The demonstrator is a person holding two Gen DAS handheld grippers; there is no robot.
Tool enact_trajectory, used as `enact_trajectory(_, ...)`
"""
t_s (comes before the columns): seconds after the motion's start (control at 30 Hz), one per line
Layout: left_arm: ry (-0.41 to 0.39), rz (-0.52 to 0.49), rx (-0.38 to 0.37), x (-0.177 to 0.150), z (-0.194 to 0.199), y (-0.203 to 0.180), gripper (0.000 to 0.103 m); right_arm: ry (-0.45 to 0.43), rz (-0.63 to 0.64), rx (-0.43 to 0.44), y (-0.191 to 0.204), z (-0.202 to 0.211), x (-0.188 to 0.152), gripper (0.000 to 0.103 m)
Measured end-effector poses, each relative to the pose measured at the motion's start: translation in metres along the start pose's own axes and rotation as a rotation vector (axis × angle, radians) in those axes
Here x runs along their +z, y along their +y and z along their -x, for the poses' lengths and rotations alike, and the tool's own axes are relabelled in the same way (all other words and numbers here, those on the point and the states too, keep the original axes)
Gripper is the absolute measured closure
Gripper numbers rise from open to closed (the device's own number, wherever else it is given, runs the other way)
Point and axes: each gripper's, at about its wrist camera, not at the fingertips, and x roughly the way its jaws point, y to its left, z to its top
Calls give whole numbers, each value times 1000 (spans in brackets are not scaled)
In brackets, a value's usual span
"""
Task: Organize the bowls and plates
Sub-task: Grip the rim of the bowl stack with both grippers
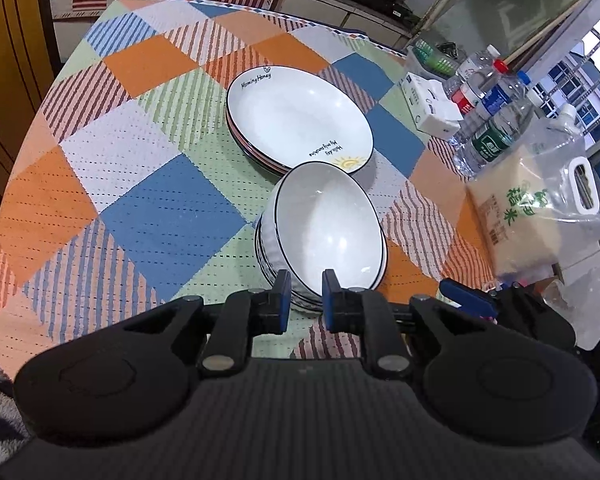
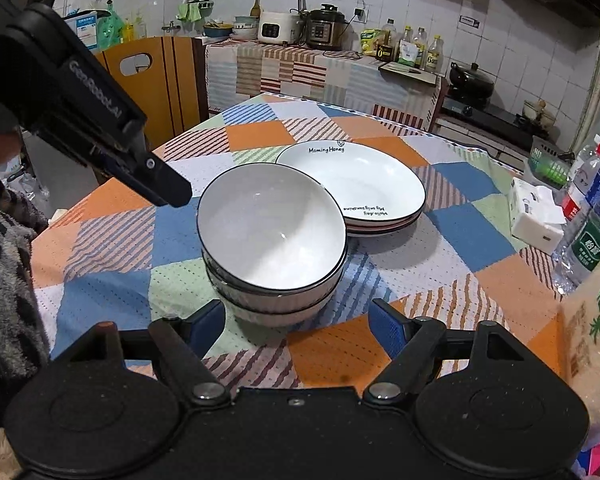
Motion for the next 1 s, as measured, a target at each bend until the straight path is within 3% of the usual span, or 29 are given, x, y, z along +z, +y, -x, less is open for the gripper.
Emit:
enact_trajectory(0.2, -13, -23, 29, -7, 4, -4, 86, 1, 14, 27, 6, -2, -4, 19)
enact_trajectory(0.3, -37, -36, 43, -9, 3, -4, 81, 15, 6, 42, 8, -9, -7, 18)
enact_trajectory(0.47, -115, -60, 45, -7, 5, 4, 54, 54, -43, 68, 6, -29, -15, 18)
enact_trajectory(0.53, -124, -73, 41, -5, 0, 8, 50, 70, -57, 78, 5, -38, -18, 18)
enact_trajectory(0.63, -82, -42, 15, 3, -18, 17, 45, 83, -53, 82, 8, -51, -21, 18)
enact_trajectory(0.8, -8, 22, -31, 10, -48, 33, 45, 65, -44, 73, 6, -73, -23, 18)
enact_trajectory(1.0, 29, 51, -45, 4, -68, 41, 45, 43, -34, 63, 7, -90, -24, 18)
